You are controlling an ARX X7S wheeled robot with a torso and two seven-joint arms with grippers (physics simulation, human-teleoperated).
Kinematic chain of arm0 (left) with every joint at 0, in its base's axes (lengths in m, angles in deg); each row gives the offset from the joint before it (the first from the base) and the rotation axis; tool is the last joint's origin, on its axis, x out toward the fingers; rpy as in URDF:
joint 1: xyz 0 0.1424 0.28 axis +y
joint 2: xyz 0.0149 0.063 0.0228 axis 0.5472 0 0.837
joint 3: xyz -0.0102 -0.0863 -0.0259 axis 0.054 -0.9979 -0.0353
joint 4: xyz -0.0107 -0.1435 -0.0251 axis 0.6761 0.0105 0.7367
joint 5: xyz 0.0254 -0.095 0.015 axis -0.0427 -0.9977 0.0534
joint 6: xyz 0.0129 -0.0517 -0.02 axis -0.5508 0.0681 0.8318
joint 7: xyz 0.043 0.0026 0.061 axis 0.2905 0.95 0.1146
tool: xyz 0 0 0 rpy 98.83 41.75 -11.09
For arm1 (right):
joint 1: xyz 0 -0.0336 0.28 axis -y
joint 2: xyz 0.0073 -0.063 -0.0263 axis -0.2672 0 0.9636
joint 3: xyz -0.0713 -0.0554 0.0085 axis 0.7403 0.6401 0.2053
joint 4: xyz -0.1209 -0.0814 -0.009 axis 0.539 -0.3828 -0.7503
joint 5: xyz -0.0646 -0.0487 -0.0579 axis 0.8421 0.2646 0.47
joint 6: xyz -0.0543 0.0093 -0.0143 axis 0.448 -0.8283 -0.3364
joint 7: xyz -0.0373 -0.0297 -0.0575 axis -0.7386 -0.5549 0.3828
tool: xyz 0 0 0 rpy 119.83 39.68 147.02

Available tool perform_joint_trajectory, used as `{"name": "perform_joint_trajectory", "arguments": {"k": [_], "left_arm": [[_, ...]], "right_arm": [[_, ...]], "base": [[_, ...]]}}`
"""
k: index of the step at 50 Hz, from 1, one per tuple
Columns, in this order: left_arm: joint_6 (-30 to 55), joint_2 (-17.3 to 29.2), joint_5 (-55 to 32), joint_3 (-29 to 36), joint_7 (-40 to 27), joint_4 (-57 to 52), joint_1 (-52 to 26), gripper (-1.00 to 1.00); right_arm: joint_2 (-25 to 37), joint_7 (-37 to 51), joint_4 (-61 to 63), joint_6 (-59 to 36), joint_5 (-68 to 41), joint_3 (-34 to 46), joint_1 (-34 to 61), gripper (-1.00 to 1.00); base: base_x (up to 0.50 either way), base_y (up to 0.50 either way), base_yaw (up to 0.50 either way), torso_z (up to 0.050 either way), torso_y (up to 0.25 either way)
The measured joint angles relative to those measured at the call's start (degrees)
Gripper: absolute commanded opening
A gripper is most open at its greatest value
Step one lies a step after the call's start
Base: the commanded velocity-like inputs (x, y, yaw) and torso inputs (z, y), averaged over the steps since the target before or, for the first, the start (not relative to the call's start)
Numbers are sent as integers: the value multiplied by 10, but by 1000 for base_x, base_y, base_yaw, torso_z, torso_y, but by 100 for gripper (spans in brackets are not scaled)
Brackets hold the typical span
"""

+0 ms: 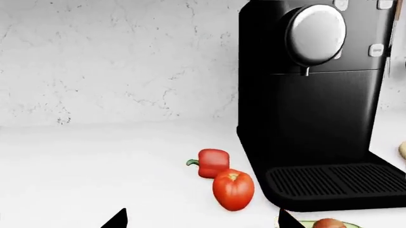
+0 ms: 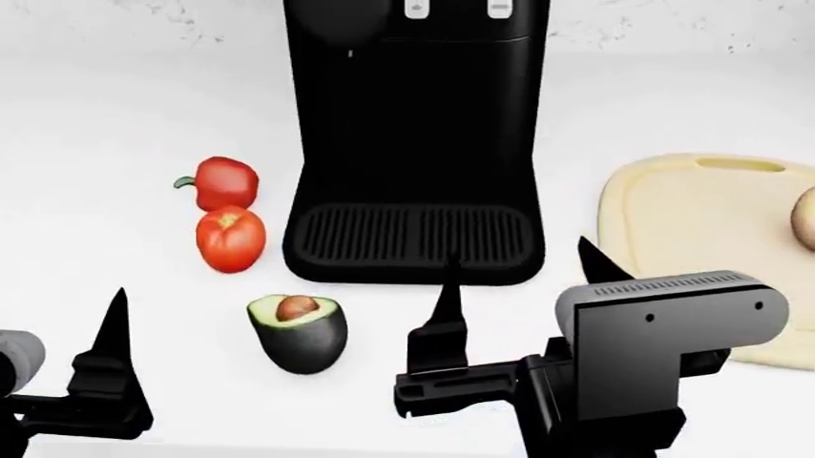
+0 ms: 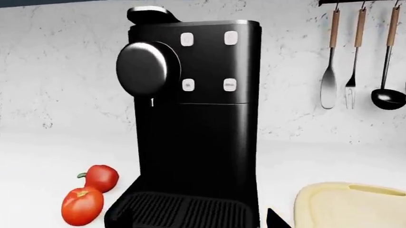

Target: Place the avocado, onion, tomato and bell pepper on the cutting board.

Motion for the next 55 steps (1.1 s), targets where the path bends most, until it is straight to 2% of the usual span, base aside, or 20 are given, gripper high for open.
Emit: {"name": "perform_joint_trajectory", "arguments": {"k": [9,25,42,55], "left_arm": [[0,1,-3,3,-3,0,-2,100],[-2,3,-6,4,-6,2,-2,100],[5,7,-20,-8,-10,0,-4,100],[8,8,-28,-10,-14,-3,-4,100]], "right_arm": [[3,2,0,-2,-4,0,1,100],[2,4,-6,-22,-24,2,6,100],[26,-70,-72,-215,-140,42,146,100],[40,-112,-167,-226,-145,125,197,100]], "base": [[311,133,0,0,0],[27,169,0,0,0],[0,0,0,0,0],[0,0,0,0,0]]}}
